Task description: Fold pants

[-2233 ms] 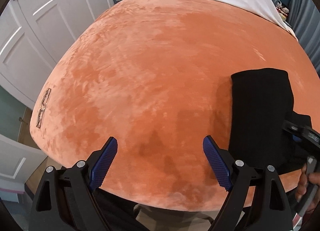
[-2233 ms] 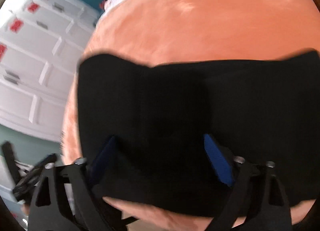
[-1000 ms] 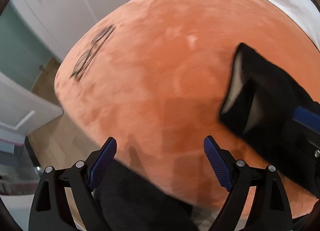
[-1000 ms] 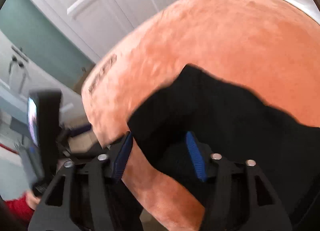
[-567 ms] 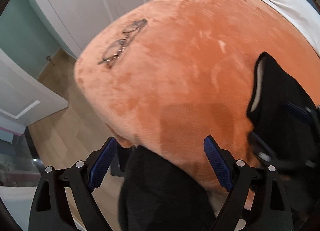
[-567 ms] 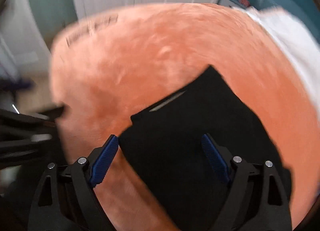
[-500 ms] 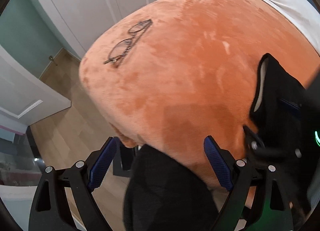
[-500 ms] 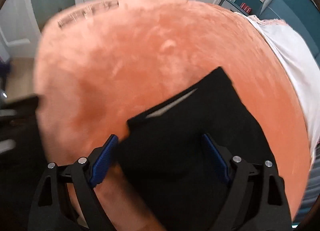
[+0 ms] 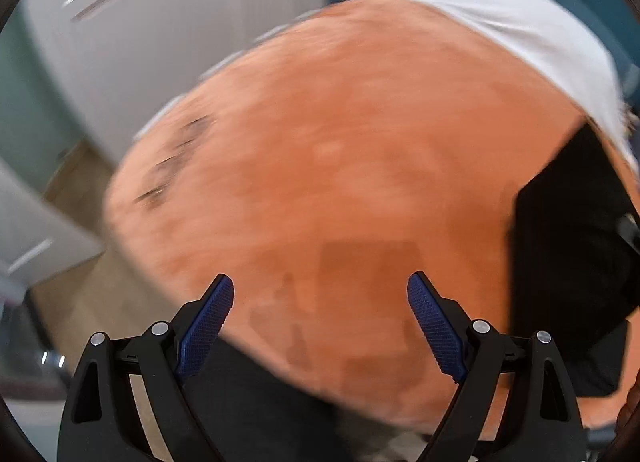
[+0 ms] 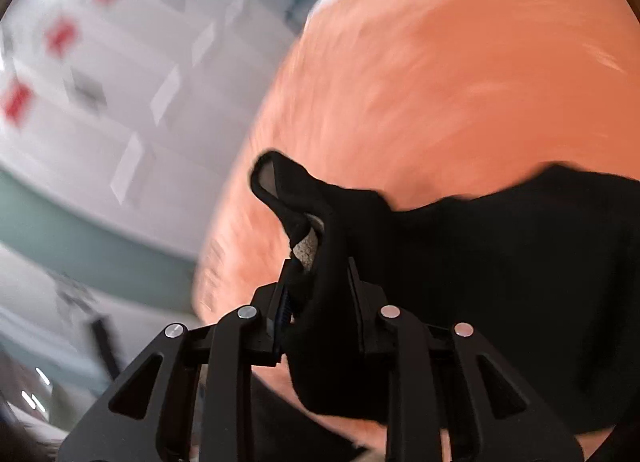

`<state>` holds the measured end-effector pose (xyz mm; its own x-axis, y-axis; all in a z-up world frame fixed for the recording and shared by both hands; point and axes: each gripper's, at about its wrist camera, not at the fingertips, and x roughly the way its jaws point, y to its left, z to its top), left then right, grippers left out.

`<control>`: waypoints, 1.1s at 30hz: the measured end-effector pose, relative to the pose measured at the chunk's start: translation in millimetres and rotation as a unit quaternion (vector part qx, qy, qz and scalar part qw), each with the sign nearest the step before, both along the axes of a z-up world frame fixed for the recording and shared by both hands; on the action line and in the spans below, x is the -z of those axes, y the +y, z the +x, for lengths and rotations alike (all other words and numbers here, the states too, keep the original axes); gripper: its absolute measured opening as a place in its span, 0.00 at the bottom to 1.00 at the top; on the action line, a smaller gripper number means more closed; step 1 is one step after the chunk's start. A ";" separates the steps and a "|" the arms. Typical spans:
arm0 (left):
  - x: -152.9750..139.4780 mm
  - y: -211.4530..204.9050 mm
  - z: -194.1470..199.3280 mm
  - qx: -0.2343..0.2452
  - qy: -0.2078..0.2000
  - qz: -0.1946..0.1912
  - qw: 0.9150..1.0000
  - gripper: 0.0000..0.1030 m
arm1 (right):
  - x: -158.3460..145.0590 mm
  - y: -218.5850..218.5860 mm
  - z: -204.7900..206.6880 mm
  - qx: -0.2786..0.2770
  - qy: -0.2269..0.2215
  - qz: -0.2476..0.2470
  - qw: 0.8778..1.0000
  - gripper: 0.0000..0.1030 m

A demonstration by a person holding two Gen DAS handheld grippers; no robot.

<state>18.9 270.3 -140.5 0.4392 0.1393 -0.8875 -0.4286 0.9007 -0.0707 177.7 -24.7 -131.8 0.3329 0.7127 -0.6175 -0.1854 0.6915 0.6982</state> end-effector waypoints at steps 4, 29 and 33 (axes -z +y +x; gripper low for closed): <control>-18.9 -111.5 41.8 0.117 -0.020 -0.015 0.993 0.84 | -20.0 -161.7 -42.8 0.121 -0.021 -0.026 0.992 0.22; 54.8 -421.9 65.6 0.380 -0.006 0.097 0.920 0.84 | 38.4 -320.5 -60.8 0.157 -0.068 -0.160 0.972 0.21; 86.8 -452.1 69.7 0.443 0.042 0.111 0.889 0.82 | 92.2 -345.5 -45.9 0.146 0.037 -0.202 0.968 0.26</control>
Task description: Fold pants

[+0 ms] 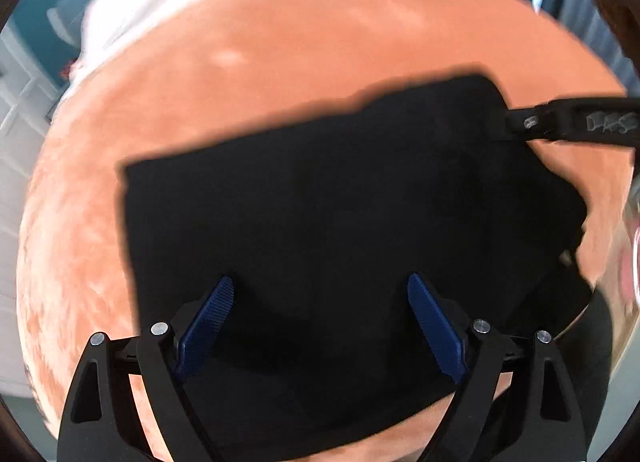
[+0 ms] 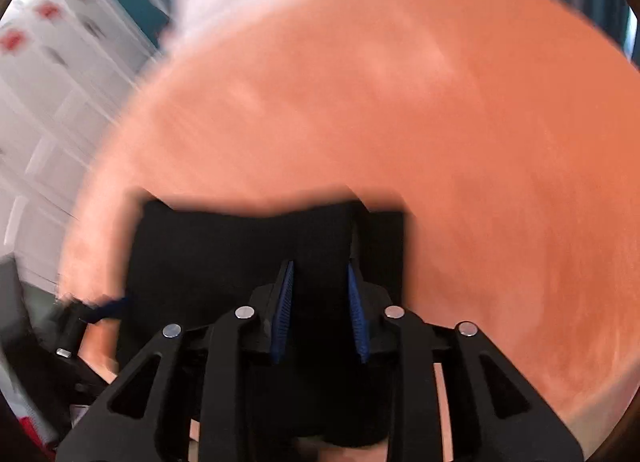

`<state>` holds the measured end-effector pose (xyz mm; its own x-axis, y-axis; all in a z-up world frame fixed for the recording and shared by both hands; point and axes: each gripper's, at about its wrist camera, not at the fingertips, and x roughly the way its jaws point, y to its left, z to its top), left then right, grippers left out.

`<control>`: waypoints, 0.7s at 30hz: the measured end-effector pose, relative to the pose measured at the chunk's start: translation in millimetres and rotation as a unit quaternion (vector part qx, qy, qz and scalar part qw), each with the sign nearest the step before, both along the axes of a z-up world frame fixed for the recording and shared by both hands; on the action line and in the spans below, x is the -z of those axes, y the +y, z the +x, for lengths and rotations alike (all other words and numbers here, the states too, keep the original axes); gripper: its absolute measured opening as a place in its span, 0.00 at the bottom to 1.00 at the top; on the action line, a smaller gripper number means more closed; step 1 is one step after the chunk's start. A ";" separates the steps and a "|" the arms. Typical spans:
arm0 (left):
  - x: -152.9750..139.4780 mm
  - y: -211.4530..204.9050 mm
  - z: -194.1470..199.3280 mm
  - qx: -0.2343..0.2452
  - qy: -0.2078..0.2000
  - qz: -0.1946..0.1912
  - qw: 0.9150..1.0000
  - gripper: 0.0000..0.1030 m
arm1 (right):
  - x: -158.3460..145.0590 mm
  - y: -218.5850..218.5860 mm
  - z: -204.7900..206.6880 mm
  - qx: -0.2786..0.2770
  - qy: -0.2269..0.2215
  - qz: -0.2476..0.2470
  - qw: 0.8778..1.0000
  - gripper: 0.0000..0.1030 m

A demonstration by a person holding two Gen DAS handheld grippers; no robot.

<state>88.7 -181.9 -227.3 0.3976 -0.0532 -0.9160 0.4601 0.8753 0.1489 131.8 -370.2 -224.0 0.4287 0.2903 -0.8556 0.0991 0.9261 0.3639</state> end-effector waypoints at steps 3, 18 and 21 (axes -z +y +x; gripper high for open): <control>-23.4 10.5 -11.1 0.032 0.008 -0.081 0.996 0.84 | -14.2 -25.7 -41.0 0.019 -0.035 0.079 0.996 0.31; -16.2 -6.3 2.0 0.163 0.072 -0.113 0.977 0.07 | -5.2 -46.2 -110.4 0.057 -0.023 0.139 0.988 0.39; -40.6 14.8 19.4 0.136 0.053 -0.142 0.979 0.06 | -11.6 -36.6 -106.4 0.024 -0.029 0.134 0.990 0.39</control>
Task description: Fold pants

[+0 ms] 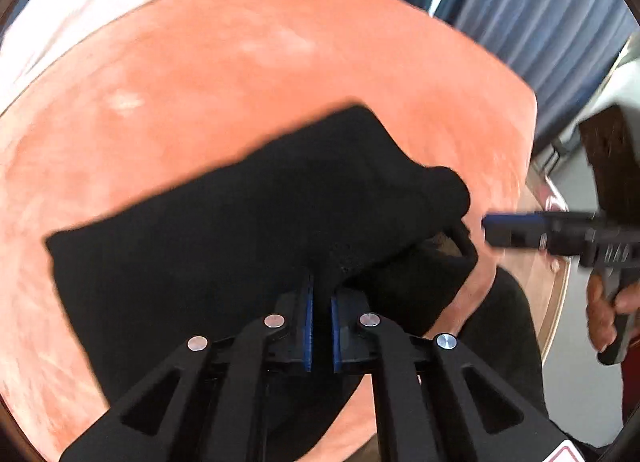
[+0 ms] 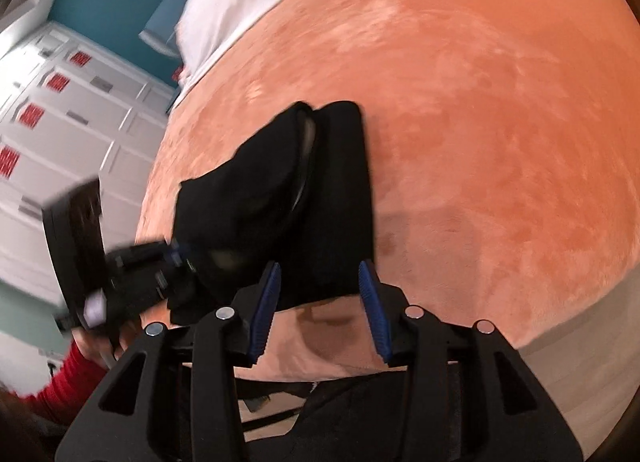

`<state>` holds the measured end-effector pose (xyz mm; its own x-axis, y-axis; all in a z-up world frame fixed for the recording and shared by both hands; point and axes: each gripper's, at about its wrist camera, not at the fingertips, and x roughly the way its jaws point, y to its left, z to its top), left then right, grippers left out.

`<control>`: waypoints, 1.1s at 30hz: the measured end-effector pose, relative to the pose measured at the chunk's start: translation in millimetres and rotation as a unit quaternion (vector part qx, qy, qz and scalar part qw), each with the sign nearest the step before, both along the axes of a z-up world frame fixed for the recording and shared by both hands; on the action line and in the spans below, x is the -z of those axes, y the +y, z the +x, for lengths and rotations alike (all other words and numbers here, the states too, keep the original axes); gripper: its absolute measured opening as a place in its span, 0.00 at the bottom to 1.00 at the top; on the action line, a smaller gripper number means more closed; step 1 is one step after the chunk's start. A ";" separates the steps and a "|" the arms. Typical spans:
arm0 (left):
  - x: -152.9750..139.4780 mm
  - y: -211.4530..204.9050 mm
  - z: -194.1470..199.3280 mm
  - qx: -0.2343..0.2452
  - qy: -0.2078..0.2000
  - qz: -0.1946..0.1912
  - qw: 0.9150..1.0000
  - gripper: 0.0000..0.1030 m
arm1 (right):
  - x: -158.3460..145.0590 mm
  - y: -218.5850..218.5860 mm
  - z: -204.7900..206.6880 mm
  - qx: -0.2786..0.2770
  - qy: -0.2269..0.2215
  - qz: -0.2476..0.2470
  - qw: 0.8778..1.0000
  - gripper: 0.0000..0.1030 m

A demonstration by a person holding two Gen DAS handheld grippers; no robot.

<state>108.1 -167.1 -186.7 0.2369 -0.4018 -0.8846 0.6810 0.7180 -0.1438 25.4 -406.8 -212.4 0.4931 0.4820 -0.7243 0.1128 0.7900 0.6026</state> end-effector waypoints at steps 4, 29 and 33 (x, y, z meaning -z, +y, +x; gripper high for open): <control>-16.4 2.2 -18.9 0.017 -0.023 -0.004 1.000 0.06 | -10.4 23.9 22.3 -0.055 -0.014 -0.018 0.998 0.44; -53.0 42.7 -16.9 -0.071 -0.027 -0.090 0.993 0.06 | 15.9 86.2 103.5 -0.176 0.013 -0.060 0.982 0.57; -55.3 36.2 -19.9 -0.061 -0.023 -0.089 0.994 0.06 | 9.6 102.7 113.6 -0.185 0.006 -0.115 0.976 0.15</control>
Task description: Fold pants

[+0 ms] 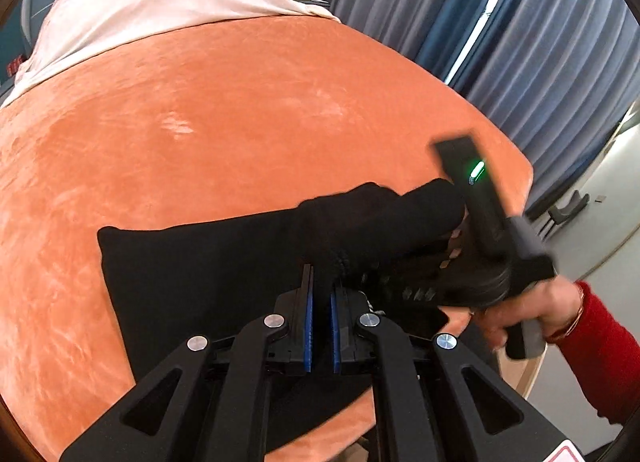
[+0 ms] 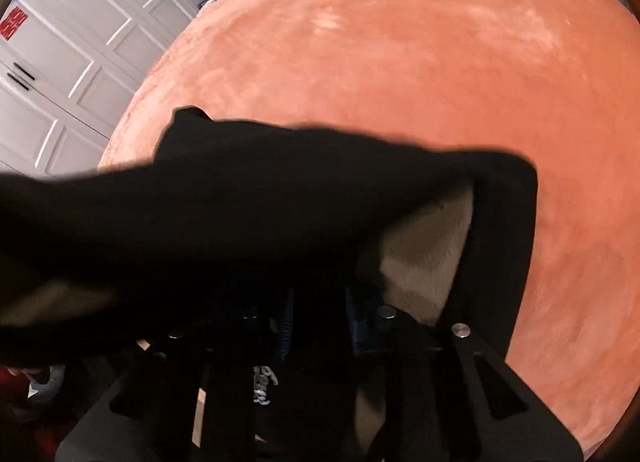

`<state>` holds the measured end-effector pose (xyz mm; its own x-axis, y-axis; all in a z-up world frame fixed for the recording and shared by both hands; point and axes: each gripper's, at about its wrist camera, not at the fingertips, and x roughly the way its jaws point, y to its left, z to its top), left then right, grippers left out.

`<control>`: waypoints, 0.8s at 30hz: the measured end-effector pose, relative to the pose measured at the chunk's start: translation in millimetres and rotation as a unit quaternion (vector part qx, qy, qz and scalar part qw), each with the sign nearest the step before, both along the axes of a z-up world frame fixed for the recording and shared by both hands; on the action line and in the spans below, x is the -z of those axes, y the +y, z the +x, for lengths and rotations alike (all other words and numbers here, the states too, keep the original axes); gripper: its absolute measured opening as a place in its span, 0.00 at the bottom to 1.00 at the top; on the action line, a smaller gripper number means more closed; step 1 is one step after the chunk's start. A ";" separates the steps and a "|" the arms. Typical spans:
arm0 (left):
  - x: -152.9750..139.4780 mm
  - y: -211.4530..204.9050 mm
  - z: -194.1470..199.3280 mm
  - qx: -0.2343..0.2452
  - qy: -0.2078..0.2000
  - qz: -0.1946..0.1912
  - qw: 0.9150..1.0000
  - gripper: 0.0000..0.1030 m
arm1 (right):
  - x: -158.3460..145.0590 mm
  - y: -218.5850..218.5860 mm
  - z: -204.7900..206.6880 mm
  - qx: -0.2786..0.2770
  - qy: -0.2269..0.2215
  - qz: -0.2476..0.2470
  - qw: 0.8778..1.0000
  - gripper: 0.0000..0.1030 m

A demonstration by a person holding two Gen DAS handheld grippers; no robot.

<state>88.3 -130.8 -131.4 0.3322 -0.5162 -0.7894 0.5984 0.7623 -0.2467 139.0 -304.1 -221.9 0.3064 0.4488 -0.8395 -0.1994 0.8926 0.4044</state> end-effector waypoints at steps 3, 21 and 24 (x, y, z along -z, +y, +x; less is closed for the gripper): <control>-2.4 -18.8 -18.3 0.037 -0.007 -0.009 0.999 0.07 | -50.3 -25.2 -15.5 0.024 -0.067 0.007 0.997 0.14; 20.7 77.2 -0.8 -0.129 0.009 0.027 0.991 0.84 | -32.8 -109.4 -66.8 0.190 -0.040 0.054 0.979 0.94; 70.4 99.0 15.0 -0.147 0.092 0.016 0.985 0.84 | 7.0 -69.2 -48.5 0.153 0.018 0.000 0.988 0.94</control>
